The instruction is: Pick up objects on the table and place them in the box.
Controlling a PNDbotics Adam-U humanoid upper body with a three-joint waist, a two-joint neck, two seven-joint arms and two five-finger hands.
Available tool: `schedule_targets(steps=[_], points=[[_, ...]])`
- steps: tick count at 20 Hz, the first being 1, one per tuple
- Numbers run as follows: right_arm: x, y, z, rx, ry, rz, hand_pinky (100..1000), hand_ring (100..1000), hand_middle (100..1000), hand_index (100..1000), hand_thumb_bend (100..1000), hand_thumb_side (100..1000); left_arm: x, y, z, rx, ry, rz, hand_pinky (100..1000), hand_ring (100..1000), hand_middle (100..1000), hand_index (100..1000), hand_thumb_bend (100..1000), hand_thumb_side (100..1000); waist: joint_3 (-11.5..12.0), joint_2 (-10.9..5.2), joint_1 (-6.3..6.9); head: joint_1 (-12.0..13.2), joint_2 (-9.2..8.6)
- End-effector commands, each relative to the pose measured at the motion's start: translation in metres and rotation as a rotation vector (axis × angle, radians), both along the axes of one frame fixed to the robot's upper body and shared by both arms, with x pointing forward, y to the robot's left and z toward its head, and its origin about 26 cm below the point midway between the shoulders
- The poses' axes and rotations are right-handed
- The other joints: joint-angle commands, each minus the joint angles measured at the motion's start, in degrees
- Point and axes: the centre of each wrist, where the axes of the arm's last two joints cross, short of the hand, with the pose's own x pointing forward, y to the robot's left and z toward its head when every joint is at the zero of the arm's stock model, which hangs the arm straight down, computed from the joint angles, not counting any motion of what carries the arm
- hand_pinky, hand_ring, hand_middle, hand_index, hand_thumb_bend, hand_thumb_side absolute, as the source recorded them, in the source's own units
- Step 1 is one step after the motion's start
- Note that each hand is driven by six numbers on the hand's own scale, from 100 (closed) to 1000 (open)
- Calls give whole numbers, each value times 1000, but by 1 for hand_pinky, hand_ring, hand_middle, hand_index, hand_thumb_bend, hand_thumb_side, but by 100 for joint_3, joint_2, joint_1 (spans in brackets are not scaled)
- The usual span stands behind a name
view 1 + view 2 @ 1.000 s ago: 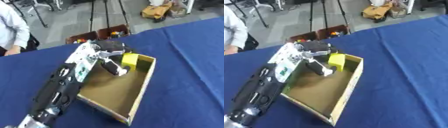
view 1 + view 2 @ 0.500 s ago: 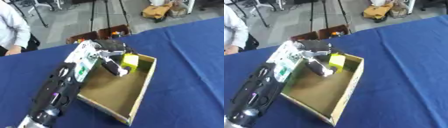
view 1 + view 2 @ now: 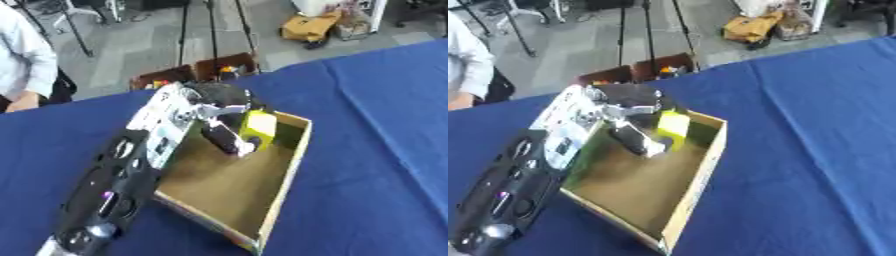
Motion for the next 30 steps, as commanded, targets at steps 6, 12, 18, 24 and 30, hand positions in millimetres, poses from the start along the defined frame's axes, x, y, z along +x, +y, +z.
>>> schedule_targets(steps=[6,12,18,24,30], points=[[-4,-1,7,2,-28,1,776,741,590,767,100,516,-4,5,11,118,1,-28,365,502,736,869,100,677,46,-81,-174,-2,9],[-4,-1,7,3,-29,0,775,741,591,767,100,516,-4,5,9,162,-2,-28,417,579,787,898,100,737,82,-72,-195,-4,35],[-4,-1,7,6,-28,-1,775,741,591,766,100,515,-4,5,8,167,-6,-33,434,609,813,924,100,751,102,-79,-214,-5,31],[-4,-1,7,9,-31,-2,773,741,593,765,100,515,-11,5,16,128,-38,-54,481,686,837,943,100,792,145,-102,-238,-68,-12],[-4,-2,6,12,-29,-8,772,741,594,764,100,514,-36,12,45,-79,-161,-119,716,846,890,1000,100,959,226,-133,-250,-192,-45]])
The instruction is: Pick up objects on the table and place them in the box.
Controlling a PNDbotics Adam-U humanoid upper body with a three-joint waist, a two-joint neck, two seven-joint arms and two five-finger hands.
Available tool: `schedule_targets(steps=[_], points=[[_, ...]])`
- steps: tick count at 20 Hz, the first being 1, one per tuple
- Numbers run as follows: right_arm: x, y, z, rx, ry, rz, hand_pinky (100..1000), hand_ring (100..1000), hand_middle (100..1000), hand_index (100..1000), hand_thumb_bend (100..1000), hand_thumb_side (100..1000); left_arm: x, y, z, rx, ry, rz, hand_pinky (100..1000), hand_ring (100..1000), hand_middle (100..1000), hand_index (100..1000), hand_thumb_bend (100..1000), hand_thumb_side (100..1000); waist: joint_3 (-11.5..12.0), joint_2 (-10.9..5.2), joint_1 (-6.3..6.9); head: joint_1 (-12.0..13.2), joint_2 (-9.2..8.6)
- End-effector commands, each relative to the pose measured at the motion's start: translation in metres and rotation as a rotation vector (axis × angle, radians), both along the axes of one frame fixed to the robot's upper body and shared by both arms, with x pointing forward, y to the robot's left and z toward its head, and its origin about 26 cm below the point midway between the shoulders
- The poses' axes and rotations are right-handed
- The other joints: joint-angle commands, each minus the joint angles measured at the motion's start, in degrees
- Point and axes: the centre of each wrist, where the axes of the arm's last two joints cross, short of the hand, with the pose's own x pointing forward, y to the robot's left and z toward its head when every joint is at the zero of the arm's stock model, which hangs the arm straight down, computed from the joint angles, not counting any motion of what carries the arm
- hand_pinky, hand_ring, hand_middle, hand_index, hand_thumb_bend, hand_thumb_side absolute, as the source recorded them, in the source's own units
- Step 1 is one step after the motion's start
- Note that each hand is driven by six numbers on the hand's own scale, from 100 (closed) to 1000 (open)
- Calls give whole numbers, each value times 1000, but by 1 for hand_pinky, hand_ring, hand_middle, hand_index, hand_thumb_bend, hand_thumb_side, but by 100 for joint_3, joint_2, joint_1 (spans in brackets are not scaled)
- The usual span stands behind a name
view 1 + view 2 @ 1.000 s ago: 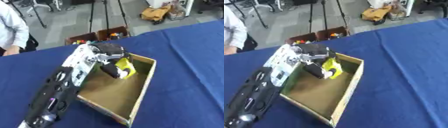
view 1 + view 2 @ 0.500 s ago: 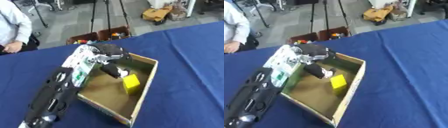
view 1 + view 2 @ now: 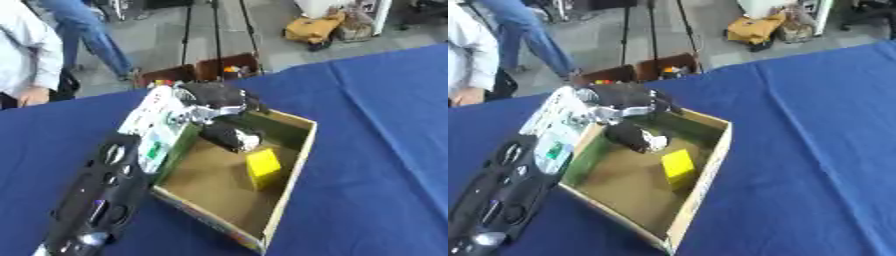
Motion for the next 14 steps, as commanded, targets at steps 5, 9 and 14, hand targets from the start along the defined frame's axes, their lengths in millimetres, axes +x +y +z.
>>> schedule_targets(steps=[5,9,14], points=[[-4,-3,5,-1,-25,-14,772,741,595,764,100,513,-34,18,41,-287,-158,-142,717,829,871,1000,100,1000,69,-158,-167,-164,-101],[-4,-4,5,0,-22,-20,772,741,595,764,100,513,-41,29,46,-503,-198,-200,684,804,850,1000,100,1000,107,-176,-171,-235,-122],[-5,-4,5,2,-24,-24,771,741,595,763,100,512,-40,37,43,-676,-218,-236,657,783,832,989,100,1000,128,-172,-192,-267,-150]])
